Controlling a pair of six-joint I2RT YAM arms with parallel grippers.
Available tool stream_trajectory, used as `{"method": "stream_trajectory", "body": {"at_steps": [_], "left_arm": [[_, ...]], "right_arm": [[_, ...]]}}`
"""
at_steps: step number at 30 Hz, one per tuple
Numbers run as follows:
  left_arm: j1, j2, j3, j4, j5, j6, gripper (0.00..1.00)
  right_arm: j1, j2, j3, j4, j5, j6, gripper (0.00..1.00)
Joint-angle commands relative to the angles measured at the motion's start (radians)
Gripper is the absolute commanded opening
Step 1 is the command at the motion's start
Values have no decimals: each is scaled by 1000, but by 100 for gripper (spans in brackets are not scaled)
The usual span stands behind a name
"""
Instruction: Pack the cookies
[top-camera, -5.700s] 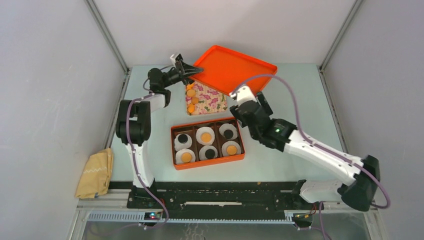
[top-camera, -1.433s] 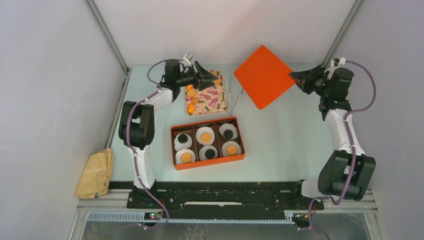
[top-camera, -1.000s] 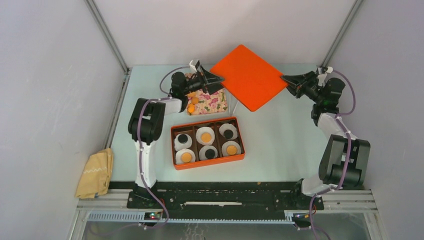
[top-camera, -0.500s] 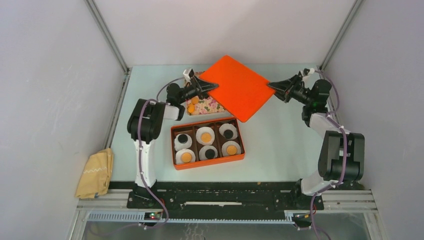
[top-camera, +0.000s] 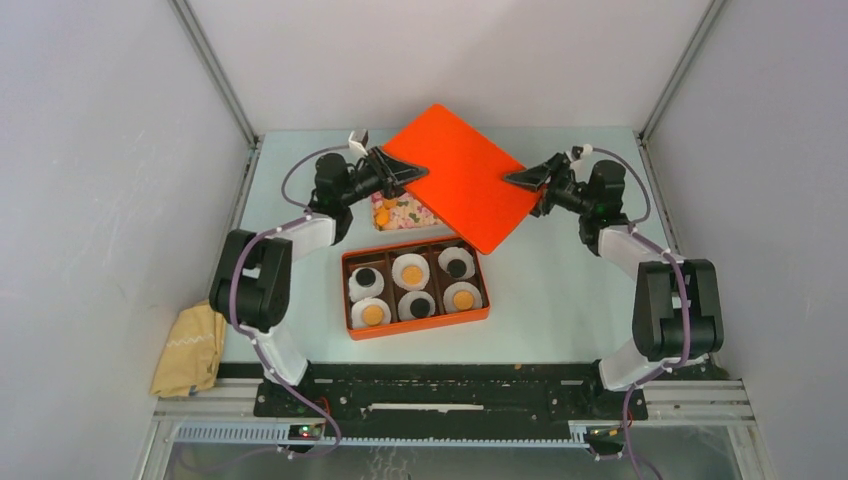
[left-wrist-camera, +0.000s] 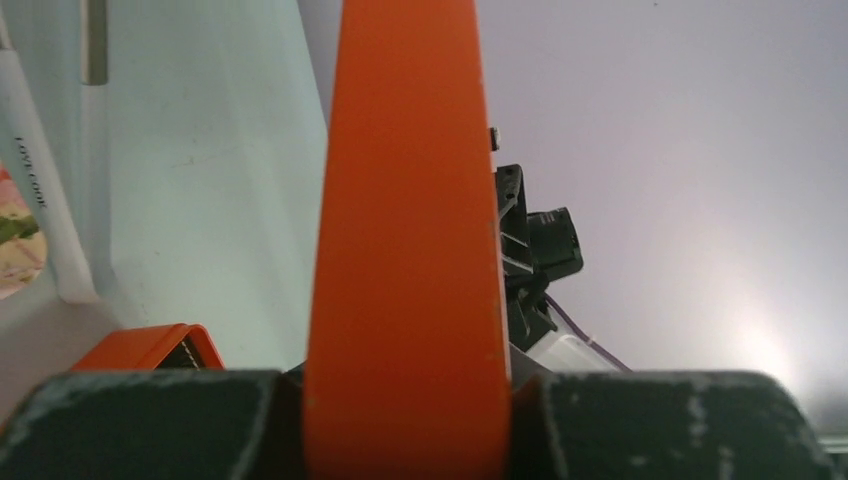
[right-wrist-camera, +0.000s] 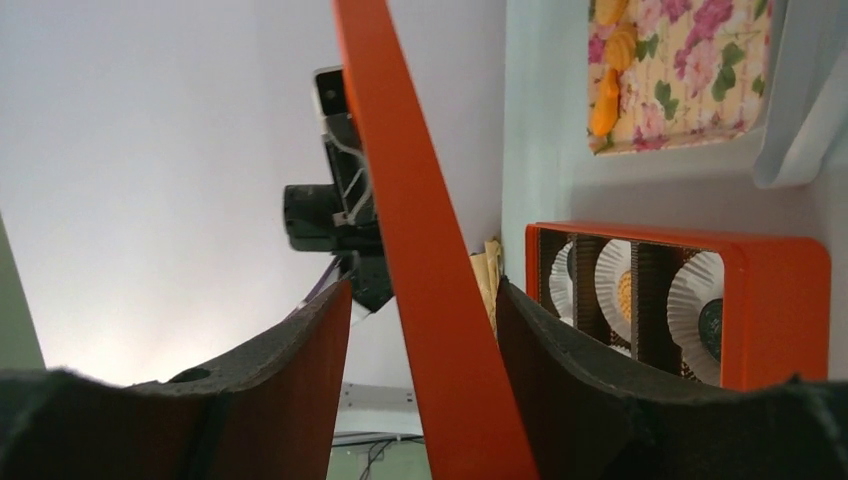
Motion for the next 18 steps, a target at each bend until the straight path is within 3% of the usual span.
{"method": "stream_trajectory", "body": {"at_steps": [1, 14, 17, 18], "left_arm": [[-14, -82, 17, -208, -106, 219, 5], [42, -53, 86, -215, -124, 196, 4], [41, -58, 80, -216, -125, 196, 4], [41, -61, 73, -216, -127, 200, 4]], "right_arm": [[77, -79, -11, -51, 64, -30, 62], [213, -219, -214, 71, 294, 50, 57], [250, -196, -215, 104, 341, 73, 45], [259, -184, -217, 128, 351, 85, 36]]}}
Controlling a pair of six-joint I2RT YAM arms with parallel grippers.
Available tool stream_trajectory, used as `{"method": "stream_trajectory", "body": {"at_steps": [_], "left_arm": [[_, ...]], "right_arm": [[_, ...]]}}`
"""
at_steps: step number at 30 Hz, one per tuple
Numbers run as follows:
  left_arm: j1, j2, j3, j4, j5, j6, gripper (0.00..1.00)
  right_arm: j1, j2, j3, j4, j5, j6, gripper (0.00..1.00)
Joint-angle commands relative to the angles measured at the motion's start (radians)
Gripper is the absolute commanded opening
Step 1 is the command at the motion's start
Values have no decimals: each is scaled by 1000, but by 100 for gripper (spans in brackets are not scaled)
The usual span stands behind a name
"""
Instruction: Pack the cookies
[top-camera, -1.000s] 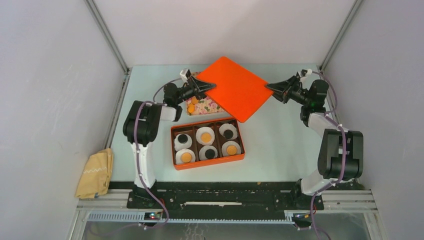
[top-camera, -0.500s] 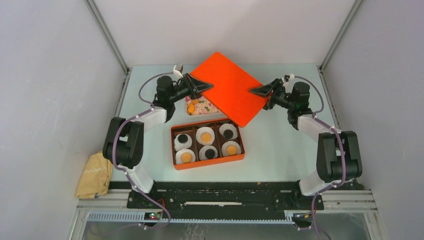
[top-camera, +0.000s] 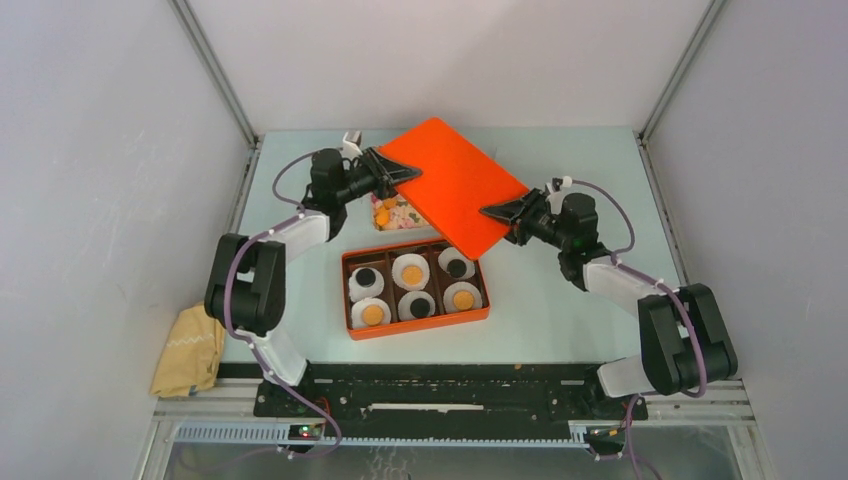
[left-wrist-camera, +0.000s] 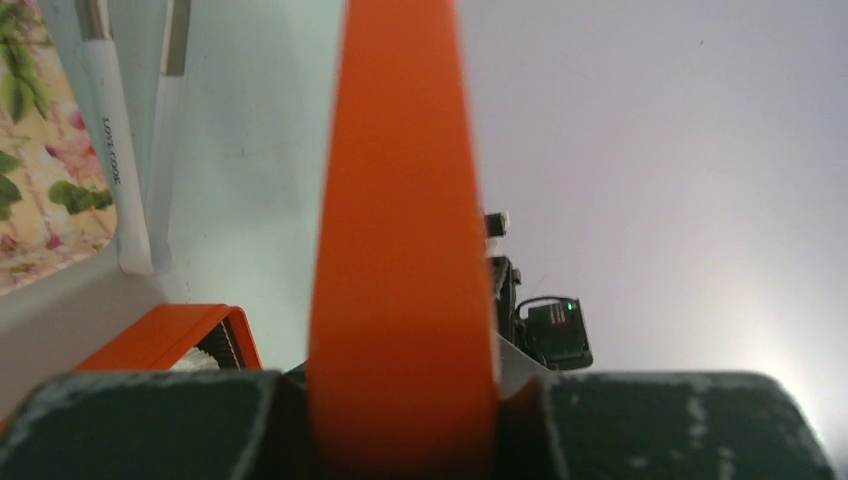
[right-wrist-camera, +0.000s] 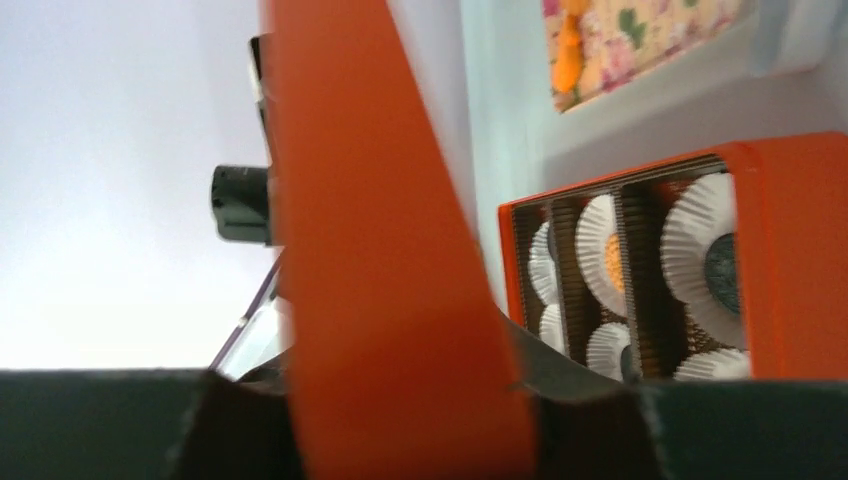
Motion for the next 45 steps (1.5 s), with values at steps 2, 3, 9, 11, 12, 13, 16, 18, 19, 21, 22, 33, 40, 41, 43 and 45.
{"method": "stream_trajectory", "body": {"at_steps": [2, 3, 9, 11, 12, 13, 16, 18, 19, 21, 22, 33, 40, 41, 43, 45], "left_arm": [[13, -9, 34, 24, -93, 114, 4], [13, -13, 22, 25, -87, 118, 4], [12, -60, -18, 20, -36, 157, 9], [10, -90, -17, -13, -16, 186, 18], [8, -110, -14, -40, -12, 205, 24], [4, -132, -16, -72, -10, 227, 29], [-20, -210, -32, -197, -27, 312, 45], [-46, -251, -40, -290, -48, 380, 52], [-61, -271, -43, -327, -54, 409, 54], [-86, -289, -54, -373, -53, 444, 56], [-94, -305, -60, -387, -51, 448, 56], [-118, -478, -80, -671, -156, 618, 56], [-124, -406, -126, -621, -126, 635, 62], [-125, -395, -124, -618, -130, 638, 62], [-125, -369, -118, -605, -148, 640, 62], [-125, -329, -93, -600, -168, 644, 64]], "right_arm": [[57, 6, 13, 189, 66, 94, 20], [54, 18, 15, 217, 66, 105, 14], [-68, 79, 106, 247, -59, 126, 0], [-109, 89, 156, 227, -103, 129, 0], [-130, 98, 180, 221, -128, 133, 0], [-149, 108, 205, 221, -149, 143, 0], [-196, 144, 261, 268, -182, 195, 0], [-219, 174, 292, 305, -195, 229, 0], [-226, 190, 304, 326, -192, 250, 0], [-235, 231, 341, 352, -202, 281, 0], [-235, 256, 361, 358, -210, 290, 0], [-305, 501, 539, 602, -192, 561, 0], [-302, 607, 717, 696, -121, 721, 0], [-303, 619, 738, 711, -119, 746, 0], [-296, 626, 767, 711, -137, 764, 0], [-284, 612, 764, 692, -171, 749, 0]]}}
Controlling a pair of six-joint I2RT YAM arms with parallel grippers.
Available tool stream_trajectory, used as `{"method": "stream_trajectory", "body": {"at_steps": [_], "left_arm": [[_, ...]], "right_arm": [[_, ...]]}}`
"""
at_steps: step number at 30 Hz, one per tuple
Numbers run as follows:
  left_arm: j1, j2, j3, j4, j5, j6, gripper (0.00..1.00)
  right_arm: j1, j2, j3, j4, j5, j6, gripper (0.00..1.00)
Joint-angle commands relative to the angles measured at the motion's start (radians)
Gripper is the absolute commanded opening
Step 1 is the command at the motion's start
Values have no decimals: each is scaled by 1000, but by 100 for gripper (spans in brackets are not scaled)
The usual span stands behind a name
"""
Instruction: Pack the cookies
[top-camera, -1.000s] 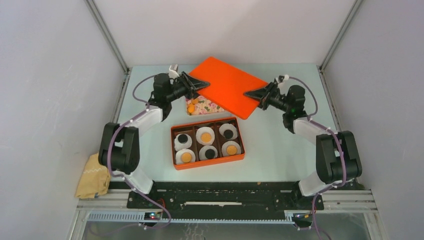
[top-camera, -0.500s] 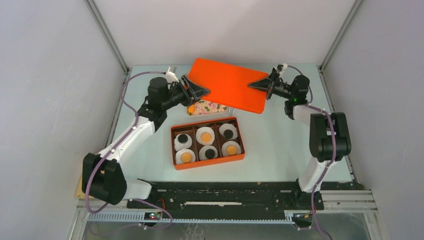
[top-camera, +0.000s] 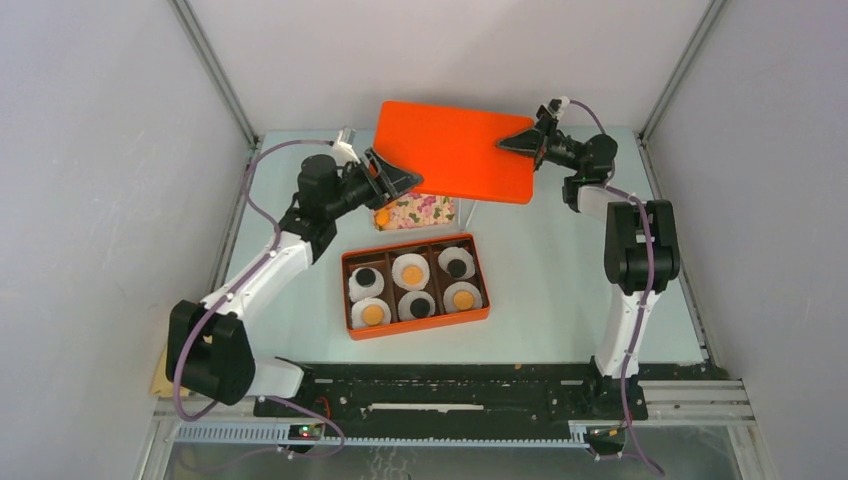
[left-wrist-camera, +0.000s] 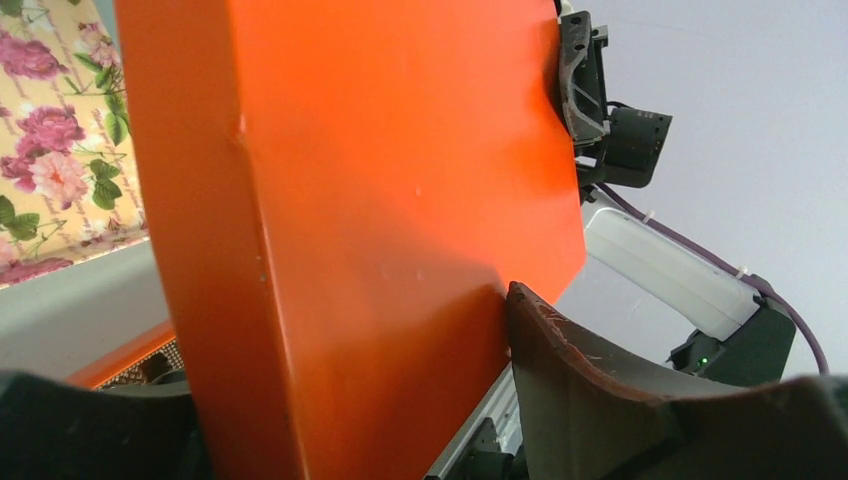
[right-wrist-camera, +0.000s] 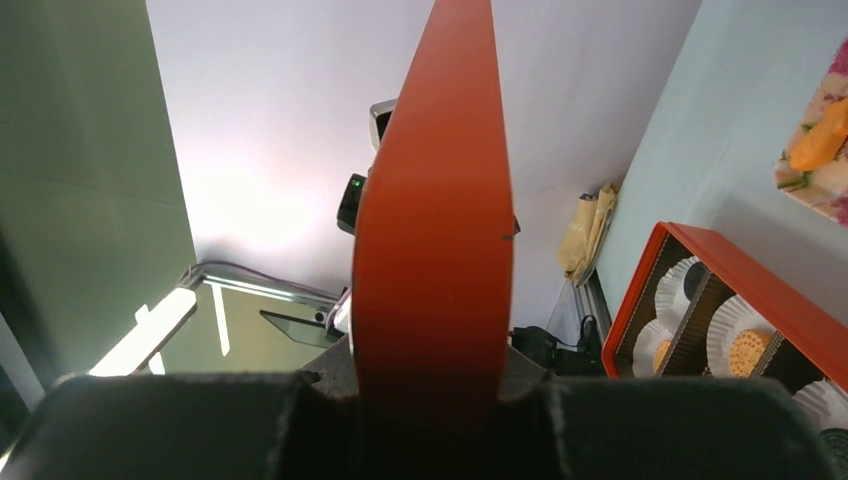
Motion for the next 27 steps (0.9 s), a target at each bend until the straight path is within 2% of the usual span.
{"method": "stream_trajectory", "body": {"at_steps": [1, 9, 13, 14, 16, 20, 24, 27], "left_arm": [[-22, 93, -17, -192, 61, 258, 64], [-22, 300, 194, -179, 34, 257, 63], [-22, 346, 272, -182, 35, 253, 62], [-22, 348, 281, -184, 33, 253, 62], [-22, 348, 293, -191, 35, 258, 62], [-22, 342, 295, -197, 34, 266, 62], [-22, 332, 292, -198, 38, 270, 62], [-22, 332, 294, -198, 39, 270, 62]], "right_arm": [[-62, -35, 60, -41, 379, 182, 0], [-38, -133, -101, -55, 322, 108, 0], [-50, -190, -123, -234, 237, -45, 0], [-56, -205, -123, -301, 218, -95, 5], [-60, -238, -123, -415, 199, -207, 21], [-62, -290, -123, -658, 198, -390, 39], [-67, -321, -123, -822, 213, -524, 49], [-67, -317, -123, -872, 195, -561, 50]]}}
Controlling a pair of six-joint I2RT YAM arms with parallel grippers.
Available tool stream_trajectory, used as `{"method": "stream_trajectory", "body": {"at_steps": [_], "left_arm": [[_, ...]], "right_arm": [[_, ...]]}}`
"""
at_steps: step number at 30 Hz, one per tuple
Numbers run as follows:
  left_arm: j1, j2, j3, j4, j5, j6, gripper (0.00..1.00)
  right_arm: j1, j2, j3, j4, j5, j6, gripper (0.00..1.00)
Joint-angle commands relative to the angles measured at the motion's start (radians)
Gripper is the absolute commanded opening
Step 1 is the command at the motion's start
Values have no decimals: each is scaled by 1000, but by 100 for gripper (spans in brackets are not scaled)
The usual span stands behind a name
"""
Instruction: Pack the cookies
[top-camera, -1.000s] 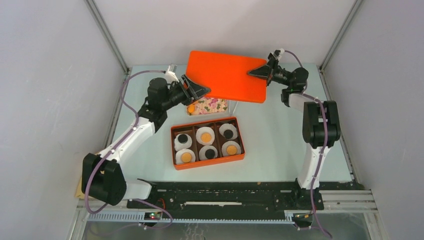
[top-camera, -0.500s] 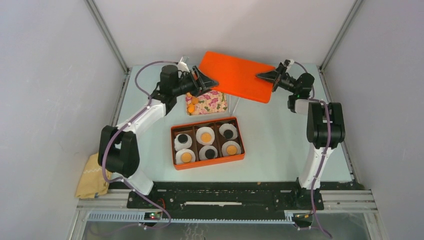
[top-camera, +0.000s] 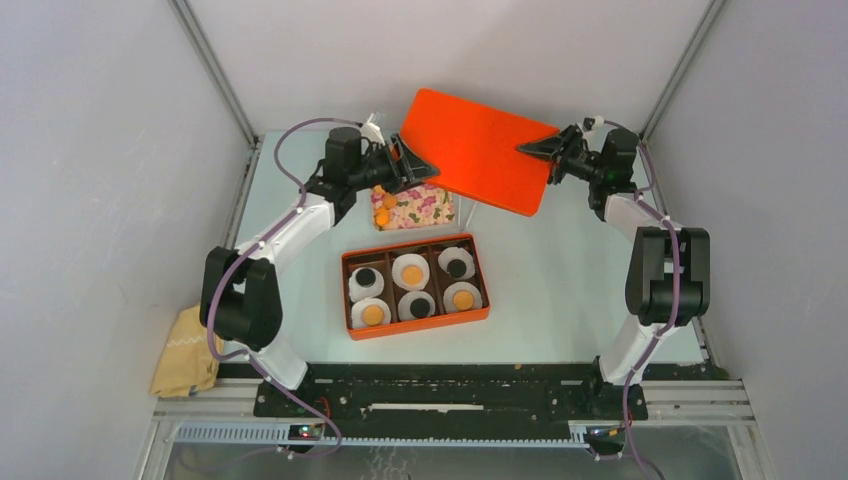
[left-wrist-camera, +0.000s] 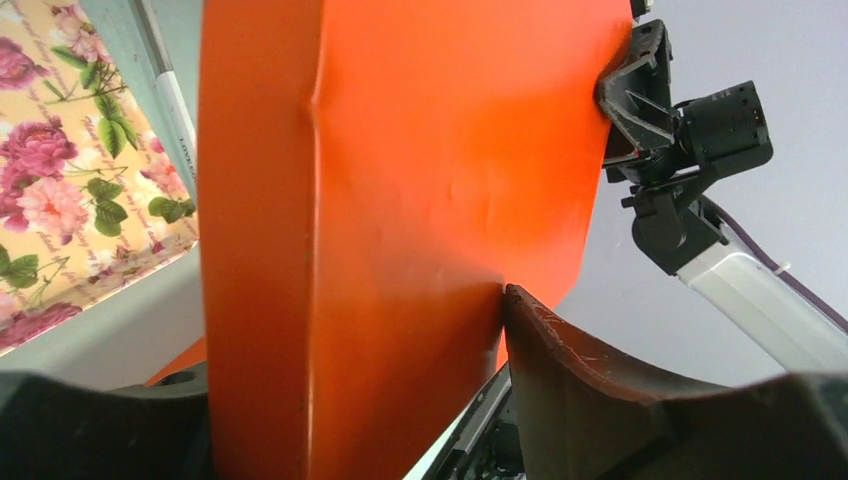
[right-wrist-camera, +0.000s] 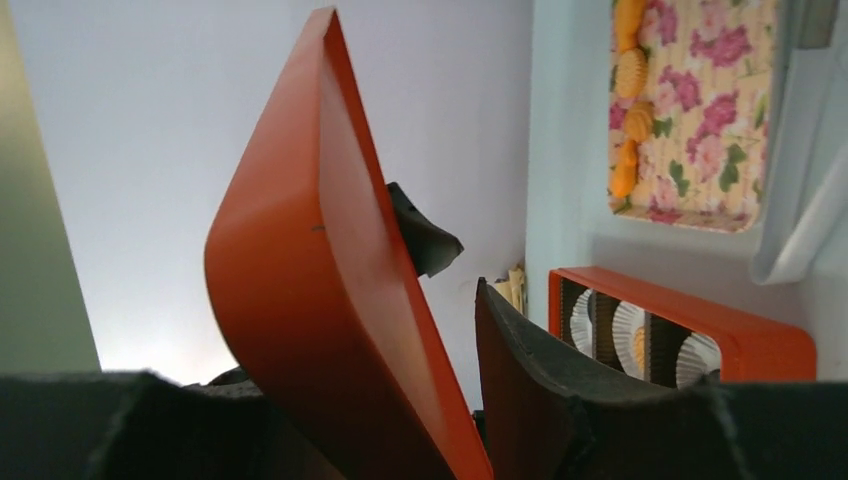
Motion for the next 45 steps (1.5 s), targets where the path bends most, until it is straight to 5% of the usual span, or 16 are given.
{"method": "stream_trajectory", "body": {"at_steps": [1, 2, 4, 5, 11, 20, 31, 36, 40, 45], "left_arm": [[-19, 14, 7, -87, -69, 184, 62], [-19, 15, 9, -87, -67, 184, 62], [-19, 16, 13, -87, -64, 184, 62], [-19, 17, 15, -86, -61, 184, 62], [-19, -3, 24, -78, 26, 199, 65], [-60, -41, -62, 19, 131, 223, 99], [-100, -255, -231, 23, 135, 187, 100], [-117, -309, -386, 161, 193, 129, 100], [-117, -386, -410, 94, 55, 131, 100], [-116, -470, -187, -366, -444, 233, 73]], "right_arm": [[12, -56, 36, -144, 5, -62, 48], [14, -55, 36, -157, 3, -72, 43], [18, -57, 33, -180, 11, -89, 3], [19, -58, 31, -187, 14, -95, 0], [0, -77, 22, -110, 38, -61, 0], [5, 19, 22, 211, 29, 232, 0], [-18, 95, 56, 351, 91, 320, 0], [-7, 165, 89, 465, 127, 445, 0], [0, 185, 105, 472, 110, 451, 0], [8, 140, 71, 417, 21, 371, 0]]}}
